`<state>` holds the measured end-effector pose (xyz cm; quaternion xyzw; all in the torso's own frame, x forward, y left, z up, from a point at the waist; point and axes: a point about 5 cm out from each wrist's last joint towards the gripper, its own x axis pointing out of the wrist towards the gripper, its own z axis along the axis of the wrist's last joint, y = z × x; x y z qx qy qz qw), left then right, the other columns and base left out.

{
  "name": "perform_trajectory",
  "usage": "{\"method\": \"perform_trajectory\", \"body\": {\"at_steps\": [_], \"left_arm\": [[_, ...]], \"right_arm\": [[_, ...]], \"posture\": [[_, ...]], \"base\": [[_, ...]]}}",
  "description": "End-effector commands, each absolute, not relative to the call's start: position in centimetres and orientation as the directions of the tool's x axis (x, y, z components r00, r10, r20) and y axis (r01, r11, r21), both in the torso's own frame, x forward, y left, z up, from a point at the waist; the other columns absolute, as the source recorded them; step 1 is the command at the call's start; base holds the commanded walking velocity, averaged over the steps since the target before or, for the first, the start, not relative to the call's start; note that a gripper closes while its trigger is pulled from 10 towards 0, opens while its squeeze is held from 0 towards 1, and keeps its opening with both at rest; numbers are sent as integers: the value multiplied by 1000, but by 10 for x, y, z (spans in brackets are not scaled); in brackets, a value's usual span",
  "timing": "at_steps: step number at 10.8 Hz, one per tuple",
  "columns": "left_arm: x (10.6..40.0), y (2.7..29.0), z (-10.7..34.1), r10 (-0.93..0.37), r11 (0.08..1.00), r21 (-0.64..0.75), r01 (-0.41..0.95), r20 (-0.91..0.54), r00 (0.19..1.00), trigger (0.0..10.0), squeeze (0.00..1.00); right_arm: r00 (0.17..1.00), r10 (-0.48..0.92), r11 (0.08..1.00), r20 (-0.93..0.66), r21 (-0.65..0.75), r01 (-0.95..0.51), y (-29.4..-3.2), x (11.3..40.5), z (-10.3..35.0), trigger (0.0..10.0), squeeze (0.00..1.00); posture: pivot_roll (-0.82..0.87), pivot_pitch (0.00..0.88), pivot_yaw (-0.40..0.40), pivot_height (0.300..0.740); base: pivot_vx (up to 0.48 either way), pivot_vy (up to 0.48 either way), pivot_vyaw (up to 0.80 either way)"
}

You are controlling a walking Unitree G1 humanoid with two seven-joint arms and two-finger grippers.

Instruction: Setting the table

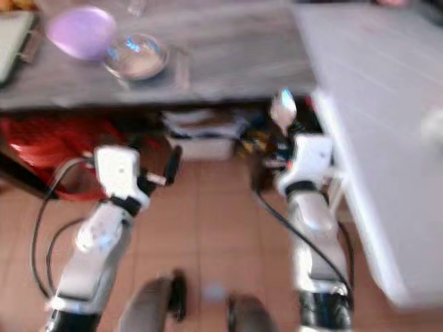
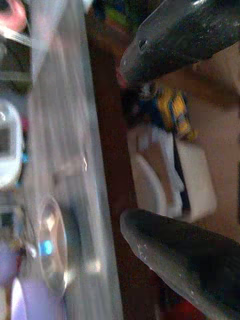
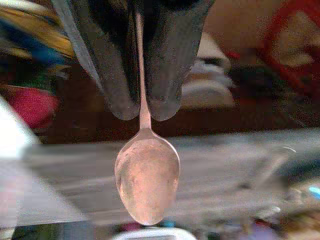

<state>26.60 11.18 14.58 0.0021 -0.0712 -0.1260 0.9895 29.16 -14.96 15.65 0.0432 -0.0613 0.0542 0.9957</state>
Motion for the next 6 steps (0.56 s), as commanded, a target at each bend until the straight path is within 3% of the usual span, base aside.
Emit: {"method": "perform_trajectory", "body": {"at_steps": [1,2,5,6], "left_arm": [[263,111,143,-246,969,17,246,121,962,10000,0],[260,112,141,-245,969,13,245,115,963,10000,0],[257,118,133,-198,980,-9,199,80,977,10000,0],[256,117,131,-195,980,-19,196,75,978,10000,0]], "right_arm": [[990,74,994,117,68,-82,-158,287,153,10000,0],[989,85,993,121,66,-93,-154,286,154,10000,0],[990,80,994,118,71,-88,-151,287,151,10000,0],[991,67,994,117,74,-76,-153,287,150,10000,0]], "posture": [[-9,247,12,740],[-16,249,12,740],[-17,231,15,740],[-17,214,14,740]], "base": [[480,0,0],[480,0,0],[477,0,646],[446,0,0]]}}
